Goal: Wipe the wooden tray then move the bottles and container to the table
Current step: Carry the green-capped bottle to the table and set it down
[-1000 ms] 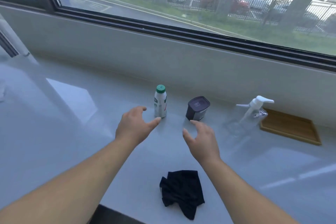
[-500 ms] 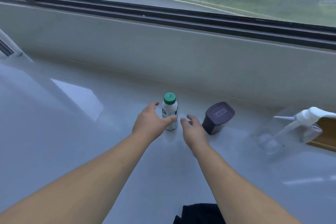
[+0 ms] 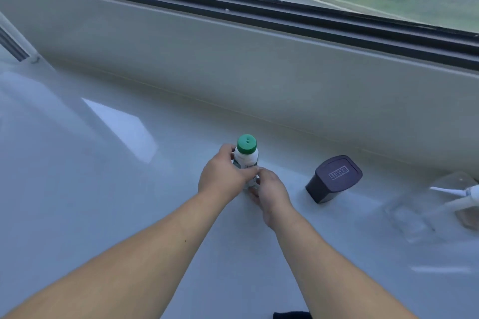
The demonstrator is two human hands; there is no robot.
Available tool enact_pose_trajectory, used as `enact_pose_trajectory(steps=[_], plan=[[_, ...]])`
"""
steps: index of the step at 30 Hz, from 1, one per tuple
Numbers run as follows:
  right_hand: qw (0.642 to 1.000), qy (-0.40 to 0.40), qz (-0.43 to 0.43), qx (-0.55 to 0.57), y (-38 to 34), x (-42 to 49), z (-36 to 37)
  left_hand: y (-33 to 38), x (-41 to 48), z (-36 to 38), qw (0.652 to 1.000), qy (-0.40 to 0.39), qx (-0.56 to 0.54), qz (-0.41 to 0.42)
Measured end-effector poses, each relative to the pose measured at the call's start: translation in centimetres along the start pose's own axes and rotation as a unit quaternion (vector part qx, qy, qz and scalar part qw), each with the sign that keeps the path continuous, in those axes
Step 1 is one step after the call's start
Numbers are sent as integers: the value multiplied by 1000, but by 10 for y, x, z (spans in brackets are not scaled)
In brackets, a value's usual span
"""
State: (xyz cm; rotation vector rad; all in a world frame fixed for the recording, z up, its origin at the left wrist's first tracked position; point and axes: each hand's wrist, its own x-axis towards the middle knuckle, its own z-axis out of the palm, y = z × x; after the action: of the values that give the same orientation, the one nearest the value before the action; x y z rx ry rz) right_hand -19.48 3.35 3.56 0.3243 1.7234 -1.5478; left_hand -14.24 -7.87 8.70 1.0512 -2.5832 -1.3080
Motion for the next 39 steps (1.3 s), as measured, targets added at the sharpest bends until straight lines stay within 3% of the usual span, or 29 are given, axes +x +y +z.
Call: enact_pose_trajectory(steps=[19, 39], plan=[[980, -142, -27, -136, 48, -127, 279, -168, -106, -249, 978, 171, -49, -111], [888, -356, -6, -291, 240, -321, 584, -423, -340, -478, 882, 368, -110, -274]])
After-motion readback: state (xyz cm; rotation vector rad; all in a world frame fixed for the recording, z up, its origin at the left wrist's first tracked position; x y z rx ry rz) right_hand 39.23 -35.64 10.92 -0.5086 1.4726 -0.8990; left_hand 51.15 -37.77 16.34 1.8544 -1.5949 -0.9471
